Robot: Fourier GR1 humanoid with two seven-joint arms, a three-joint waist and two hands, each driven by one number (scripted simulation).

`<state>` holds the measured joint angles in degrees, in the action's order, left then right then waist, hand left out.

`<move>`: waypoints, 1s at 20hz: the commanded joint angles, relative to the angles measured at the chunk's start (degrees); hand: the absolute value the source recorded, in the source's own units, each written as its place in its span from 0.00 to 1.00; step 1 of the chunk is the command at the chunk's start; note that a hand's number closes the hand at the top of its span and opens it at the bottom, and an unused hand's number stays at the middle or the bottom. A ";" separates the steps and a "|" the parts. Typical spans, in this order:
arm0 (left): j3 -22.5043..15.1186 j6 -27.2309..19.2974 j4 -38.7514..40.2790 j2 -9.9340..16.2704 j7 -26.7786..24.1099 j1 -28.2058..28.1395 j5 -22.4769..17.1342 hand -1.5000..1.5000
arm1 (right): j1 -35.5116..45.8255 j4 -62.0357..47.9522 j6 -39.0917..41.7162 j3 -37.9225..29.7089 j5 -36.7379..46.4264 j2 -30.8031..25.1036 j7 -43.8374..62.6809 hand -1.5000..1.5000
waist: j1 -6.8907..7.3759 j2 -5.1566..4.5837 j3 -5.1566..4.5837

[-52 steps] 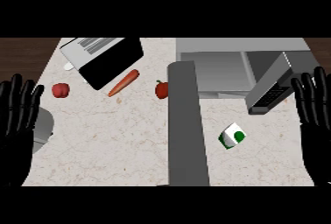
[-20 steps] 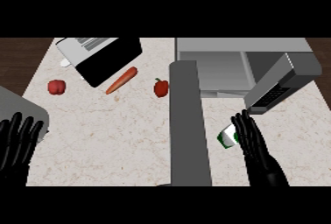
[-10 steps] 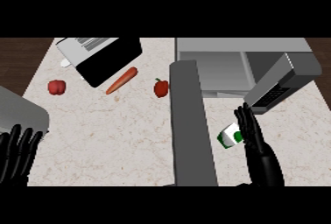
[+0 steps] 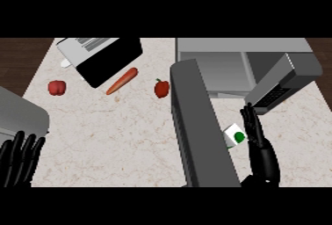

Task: Pick up the milk, place it into the microwave and close the microwave

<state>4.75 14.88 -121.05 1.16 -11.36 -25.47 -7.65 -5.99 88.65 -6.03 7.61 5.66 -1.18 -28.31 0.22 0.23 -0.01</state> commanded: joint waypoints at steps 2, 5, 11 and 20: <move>1.76 2.22 3.64 0.46 -4.10 -0.09 0.25 0.00 | 3.60 -9.92 0.76 -4.76 -1.17 -1.37 -4.71 0.00 | 0.10 -0.23 0.02; 1.63 1.66 4.71 0.23 -1.62 2.84 -0.65 0.00 | 8.03 -17.98 3.47 -8.56 -2.73 -3.91 -9.11 0.00 | 0.14 -0.28 0.03; 1.74 2.96 -2.14 -0.50 -0.02 -2.76 -1.98 0.00 | 5.86 -21.39 6.17 -8.81 -2.10 -5.47 -11.55 0.00 | 0.17 -0.21 0.03; 1.34 1.01 -0.88 -1.14 1.73 -0.04 -0.56 0.00 | 12.70 -35.40 4.66 -11.55 -0.15 -5.41 -16.48 0.00 | 0.09 -0.23 0.03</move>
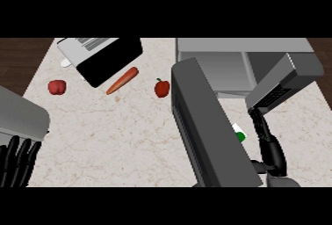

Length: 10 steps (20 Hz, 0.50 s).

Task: Pick up the milk, place it into the microwave and close the microwave

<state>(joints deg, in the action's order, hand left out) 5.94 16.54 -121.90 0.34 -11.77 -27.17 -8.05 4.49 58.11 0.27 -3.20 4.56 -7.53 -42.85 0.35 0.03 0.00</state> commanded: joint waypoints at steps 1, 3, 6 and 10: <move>0.66 3.44 3.09 -0.33 -5.90 -4.14 0.10 0.00 | 4.58 -11.56 -1.58 -1.74 1.37 0.66 -6.53 0.00 | 0.38 -0.07 0.03; 2.89 1.44 4.60 0.28 -4.40 1.17 -0.94 0.00 | 6.53 -14.22 -0.93 -4.07 0.49 -1.79 -6.76 0.00 | 0.11 -0.08 0.02; 2.43 -0.17 1.40 0.64 1.23 2.67 -1.59 0.00 | 11.41 -22.87 -0.21 -4.20 1.48 -1.60 -9.44 0.00 | 0.17 -0.12 0.04; 2.81 3.91 0.48 0.81 -2.54 -3.17 -2.23 0.00 | 14.44 -28.78 2.33 -5.31 0.93 -2.61 -11.21 0.00 | 0.46 -0.11 0.04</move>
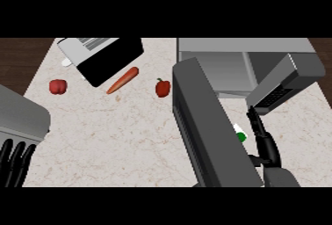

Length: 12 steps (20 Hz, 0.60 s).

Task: Pick up the milk, place it into the microwave and close the microwave

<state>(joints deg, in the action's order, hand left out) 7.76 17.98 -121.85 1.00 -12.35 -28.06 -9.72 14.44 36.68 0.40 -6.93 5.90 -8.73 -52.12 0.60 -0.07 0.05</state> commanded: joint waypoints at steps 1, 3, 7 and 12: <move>1.48 1.24 2.28 0.29 -0.29 1.50 -1.29 0.00 | 4.83 -10.76 1.02 -0.50 1.30 0.07 -4.87 0.00 | 0.17 -0.08 0.01; 3.56 0.92 2.70 1.20 -0.43 2.66 -1.99 0.00 | 7.80 -12.77 4.51 -1.59 0.22 -2.12 -2.67 0.00 | 0.18 -0.08 0.01; 1.14 -0.14 -0.85 0.25 2.41 1.45 -1.32 0.00 | 8.83 -18.37 7.71 -2.18 0.18 -2.91 -6.47 0.00 | 0.29 -0.11 0.03; -1.83 -1.07 2.52 -0.97 -0.90 1.91 1.83 0.00 | 10.31 -23.22 2.67 -3.38 0.60 0.12 -12.34 0.00 | 0.49 -0.21 0.06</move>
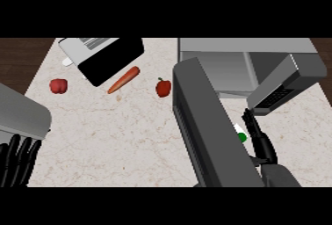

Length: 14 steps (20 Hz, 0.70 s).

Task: Pick up the milk, place it into the microwave and close the microwave

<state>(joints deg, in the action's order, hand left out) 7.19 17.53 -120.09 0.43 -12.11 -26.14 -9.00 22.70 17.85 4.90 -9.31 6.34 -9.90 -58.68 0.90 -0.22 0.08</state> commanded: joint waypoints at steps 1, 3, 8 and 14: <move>2.72 1.61 1.25 1.25 -1.00 0.35 -2.33 0.00 | 2.56 -5.16 -0.80 -1.50 -0.03 0.65 -6.96 0.00 | 0.50 -0.18 0.06; 0.04 -0.69 -1.67 -0.40 1.47 0.55 1.46 0.00 | 0.23 -3.45 0.79 -1.38 -0.42 -0.26 -6.95 0.00 | -0.13 0.03 0.01; 2.13 3.37 3.87 0.90 -3.71 -1.01 -0.63 0.00 | 3.31 -3.26 9.21 -3.62 -3.53 -1.02 -5.56 1.00 | 0.21 -0.04 0.02; 1.85 2.32 -0.90 0.19 -1.57 -2.07 -0.83 0.00 | 2.02 -1.80 11.92 -3.53 -5.06 2.56 -7.53 1.00 | 0.37 -0.03 0.07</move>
<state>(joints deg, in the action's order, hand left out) 9.15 19.46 -119.59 0.99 -12.96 -26.91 -10.07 24.77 15.99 9.44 -12.10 2.66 -8.19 -59.32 1.05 -0.25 0.13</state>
